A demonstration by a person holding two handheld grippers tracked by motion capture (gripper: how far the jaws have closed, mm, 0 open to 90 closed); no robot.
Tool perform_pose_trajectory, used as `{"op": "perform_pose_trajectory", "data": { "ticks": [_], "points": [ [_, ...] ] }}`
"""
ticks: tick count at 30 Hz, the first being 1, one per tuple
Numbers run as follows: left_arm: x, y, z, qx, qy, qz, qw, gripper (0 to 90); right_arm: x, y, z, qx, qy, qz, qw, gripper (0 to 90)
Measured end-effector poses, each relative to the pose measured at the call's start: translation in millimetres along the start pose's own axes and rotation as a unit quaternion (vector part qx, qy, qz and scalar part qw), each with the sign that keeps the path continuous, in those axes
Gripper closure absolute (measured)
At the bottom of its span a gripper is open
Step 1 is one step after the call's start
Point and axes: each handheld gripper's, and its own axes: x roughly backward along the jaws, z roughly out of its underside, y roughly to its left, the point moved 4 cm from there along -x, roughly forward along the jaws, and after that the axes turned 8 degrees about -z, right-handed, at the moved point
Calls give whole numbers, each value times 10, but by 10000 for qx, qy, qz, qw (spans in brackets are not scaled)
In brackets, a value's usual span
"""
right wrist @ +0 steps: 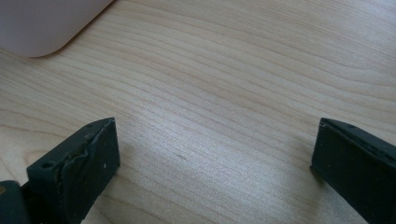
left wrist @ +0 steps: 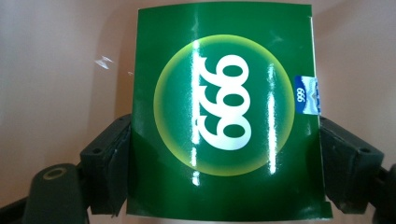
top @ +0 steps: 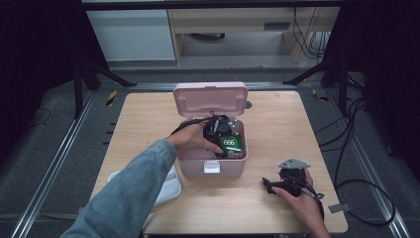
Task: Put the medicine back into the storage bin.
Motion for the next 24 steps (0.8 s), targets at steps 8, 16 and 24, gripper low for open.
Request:
{"op": "perform_pose_trajectory", "data": {
  "ticks": [8,16,24],
  "points": [
    [-53,-11,17,18,45,27,10000,164,0,2,0,-12,1,1,10000,12],
    [-75,4,58,51,16,48,10000,157,0,0,0,0,0,0,10000,11],
    [-113,16,116,91,139,75,9998,150,0,0,0,0,-1,0,10000,11]
  ]
}}
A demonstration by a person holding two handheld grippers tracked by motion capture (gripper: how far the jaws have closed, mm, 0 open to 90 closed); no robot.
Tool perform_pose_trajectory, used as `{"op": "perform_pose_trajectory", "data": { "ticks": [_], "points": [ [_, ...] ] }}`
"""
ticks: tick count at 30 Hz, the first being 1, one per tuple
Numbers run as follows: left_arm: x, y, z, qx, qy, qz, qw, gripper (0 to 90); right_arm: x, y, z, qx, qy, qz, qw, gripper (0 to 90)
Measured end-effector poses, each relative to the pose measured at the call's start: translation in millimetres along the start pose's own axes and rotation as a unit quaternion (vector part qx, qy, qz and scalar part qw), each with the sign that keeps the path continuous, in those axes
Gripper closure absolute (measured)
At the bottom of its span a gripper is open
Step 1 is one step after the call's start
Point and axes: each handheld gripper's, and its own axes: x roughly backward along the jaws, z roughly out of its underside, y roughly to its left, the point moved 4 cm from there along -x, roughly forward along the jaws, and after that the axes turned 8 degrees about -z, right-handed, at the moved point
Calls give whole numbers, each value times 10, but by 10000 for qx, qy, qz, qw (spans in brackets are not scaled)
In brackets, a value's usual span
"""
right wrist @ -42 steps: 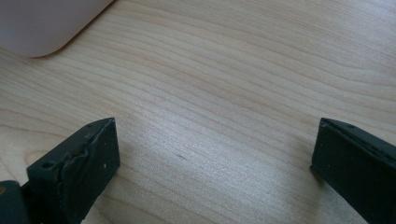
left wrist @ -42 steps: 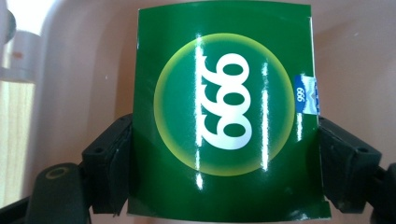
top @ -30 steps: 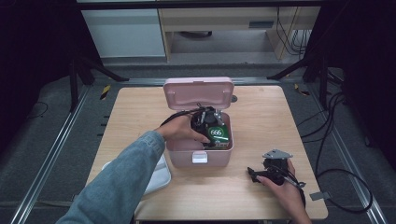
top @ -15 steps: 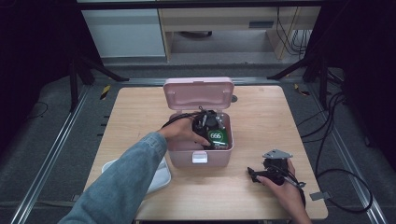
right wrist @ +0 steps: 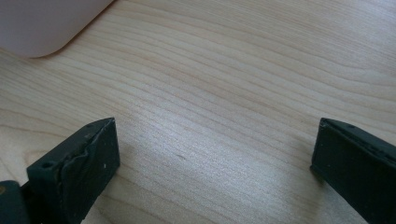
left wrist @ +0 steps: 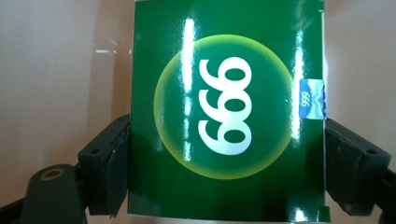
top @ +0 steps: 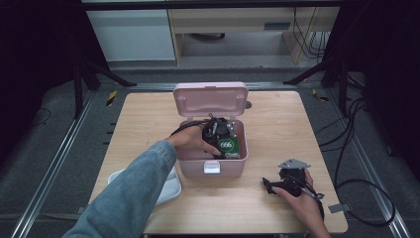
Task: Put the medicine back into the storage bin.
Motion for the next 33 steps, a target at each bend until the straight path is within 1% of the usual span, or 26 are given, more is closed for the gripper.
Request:
{"op": "perform_pose_trajectory", "data": {
  "ticks": [6,9,10,11,12,13,14,15,16,17,18,19,20,21,22,24,25,27,28,29,32,33],
  "points": [
    [1,7,16,67,-48,60,9999,145,0,0,0,-1,1,1,10000,12],
    [31,8,18,86,-106,75,9999,122,0,0,0,-2,1,1,10000,12],
    [53,15,19,93,-150,71,9998,117,0,0,0,-3,0,1,10000,12],
    [111,40,22,111,-239,17,9997,109,0,0,0,-3,-1,2,10000,12],
    [111,40,22,111,-239,17,9997,104,0,0,0,-3,-1,2,10000,12],
    [174,50,31,182,-315,-21,9993,96,0,0,0,-1,0,-1,10000,12],
    [174,50,31,182,-315,-21,9993,95,0,0,0,-2,0,0,10000,12],
    [206,50,33,206,-374,-47,9991,95,0,0,0,1,0,0,10000,12],
    [278,53,34,200,-468,-132,9986,95,0,2,1,-12,2,0,10000,11],
    [318,54,34,206,-503,-161,9984,95,0,0,0,1,0,0,10000,11],
    [359,51,32,269,-574,-184,9978,94,0,2,1,-12,1,1,10000,11],
    [359,51,32,269,-574,-184,9978,93,0,2,1,-12,1,1,10000,11],
    [442,50,34,368,-671,-216,9968,90,0,0,0,-2,0,1,10000,11],
    [486,47,39,374,-711,-250,9965,89,0,0,0,2,1,2,10000,12],
    [486,47,39,374,-711,-250,9965,90,0,0,0,2,1,2,10000,12],
    [584,48,57,405,-780,-337,9956,90,0,2,1,-10,2,2,10000,12],
    [659,38,82,498,-836,-392,9945,90,0,2,1,-11,1,3,10000,11],
    [750,27,122,614,-951,-429,9926,90,0,2,1,-10,2,3,10000,12],
    [750,27,122,614,-951,-429,9926,90,0,2,1,-10,2,3,10000,12],
    [805,22,157,691,-1013,-450,9914,90,0,2,1,-12,2,3,10000,11],
    [920,4,256,820,-1081,-529,9893,94,1,5,0,-30,5,-2,10000,11],
    [999,-20,339,937,-1104,-575,9878,96,1,3,1,-17,4,4,10000,11]
  ]
}}
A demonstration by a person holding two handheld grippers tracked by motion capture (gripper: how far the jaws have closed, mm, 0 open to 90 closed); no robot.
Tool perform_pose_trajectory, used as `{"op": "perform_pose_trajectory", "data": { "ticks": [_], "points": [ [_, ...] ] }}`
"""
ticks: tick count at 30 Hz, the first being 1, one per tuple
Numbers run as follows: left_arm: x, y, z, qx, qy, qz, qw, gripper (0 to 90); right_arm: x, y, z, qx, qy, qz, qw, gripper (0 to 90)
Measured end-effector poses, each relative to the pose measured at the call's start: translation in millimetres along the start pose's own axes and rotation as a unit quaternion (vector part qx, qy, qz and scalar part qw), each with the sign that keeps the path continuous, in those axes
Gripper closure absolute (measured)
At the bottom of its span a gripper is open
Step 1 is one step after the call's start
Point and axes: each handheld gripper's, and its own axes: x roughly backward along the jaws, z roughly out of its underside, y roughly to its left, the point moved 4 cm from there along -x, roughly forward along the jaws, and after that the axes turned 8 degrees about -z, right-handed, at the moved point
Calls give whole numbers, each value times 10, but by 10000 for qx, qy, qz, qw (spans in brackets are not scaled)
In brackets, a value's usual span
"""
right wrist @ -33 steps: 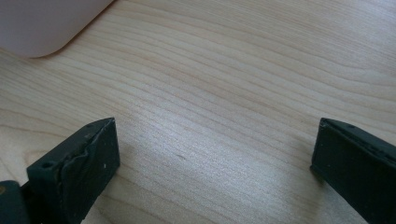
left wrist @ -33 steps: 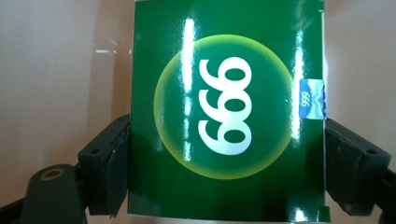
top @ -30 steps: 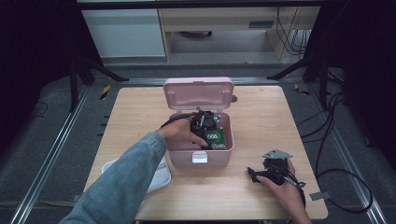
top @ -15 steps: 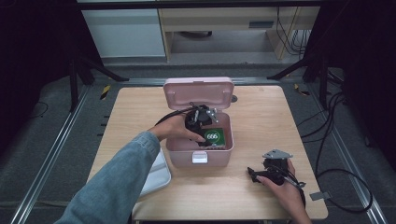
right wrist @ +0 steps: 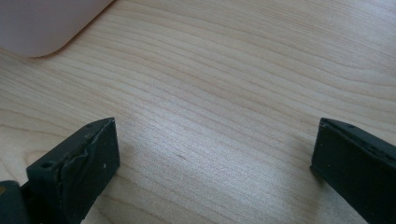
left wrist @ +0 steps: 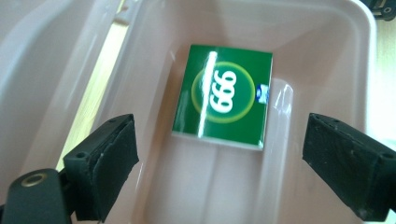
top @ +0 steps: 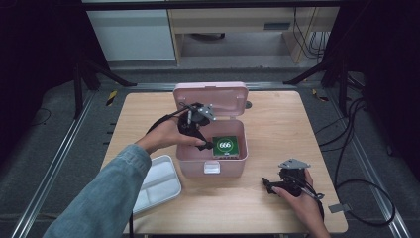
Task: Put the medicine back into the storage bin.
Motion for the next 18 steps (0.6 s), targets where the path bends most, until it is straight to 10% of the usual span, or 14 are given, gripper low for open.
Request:
{"op": "perform_pose_trajectory", "data": {
  "ticks": [18],
  "points": [
    [626,22,484,531,-119,-428,9976,114,1,0,1,0,-1,5,10000,11]
  ]
}}
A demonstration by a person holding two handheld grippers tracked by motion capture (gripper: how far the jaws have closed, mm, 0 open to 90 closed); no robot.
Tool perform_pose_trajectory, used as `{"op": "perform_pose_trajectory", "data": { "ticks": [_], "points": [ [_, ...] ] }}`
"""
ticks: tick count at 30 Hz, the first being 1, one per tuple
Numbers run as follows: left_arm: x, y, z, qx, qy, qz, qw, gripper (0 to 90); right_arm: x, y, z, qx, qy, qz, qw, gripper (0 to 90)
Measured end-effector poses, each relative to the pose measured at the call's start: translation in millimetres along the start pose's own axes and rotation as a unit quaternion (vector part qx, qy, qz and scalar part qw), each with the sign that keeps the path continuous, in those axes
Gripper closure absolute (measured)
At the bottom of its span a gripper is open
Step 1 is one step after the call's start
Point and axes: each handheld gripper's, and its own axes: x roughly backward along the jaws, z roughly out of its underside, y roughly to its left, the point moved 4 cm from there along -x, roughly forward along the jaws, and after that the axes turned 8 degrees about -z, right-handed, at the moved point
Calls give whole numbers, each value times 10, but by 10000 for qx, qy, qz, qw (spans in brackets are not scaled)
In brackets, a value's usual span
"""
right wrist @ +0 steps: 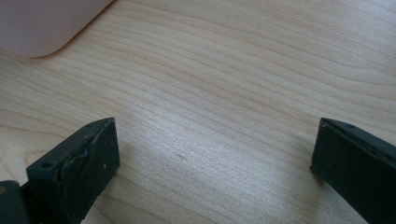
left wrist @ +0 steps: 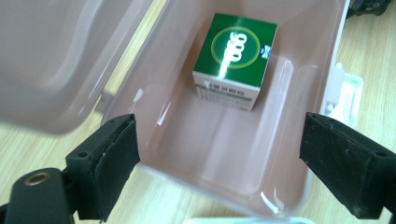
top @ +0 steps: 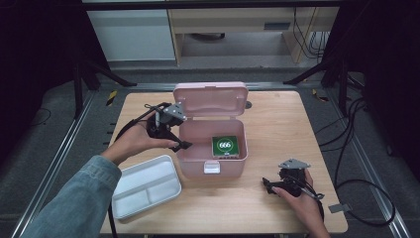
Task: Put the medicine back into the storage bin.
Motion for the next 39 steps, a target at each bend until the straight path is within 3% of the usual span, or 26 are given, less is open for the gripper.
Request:
{"op": "perform_pose_trajectory", "data": {
  "ticks": [5,17,24,39],
  "points": [
    [84,35,225,140,48,-147,9998,122,0,0,0,4,1,-1,10000,11],
    [203,103,592,379,150,-467,9981,128,0,-1,0,4,1,0,10000,11],
    [235,34,826,457,268,-601,9968,172,0,-1,0,4,1,0,10000,11],
    [236,-201,1388,651,471,-600,9950,309,0,-1,0,6,1,0,10000,11]
  ]
}}
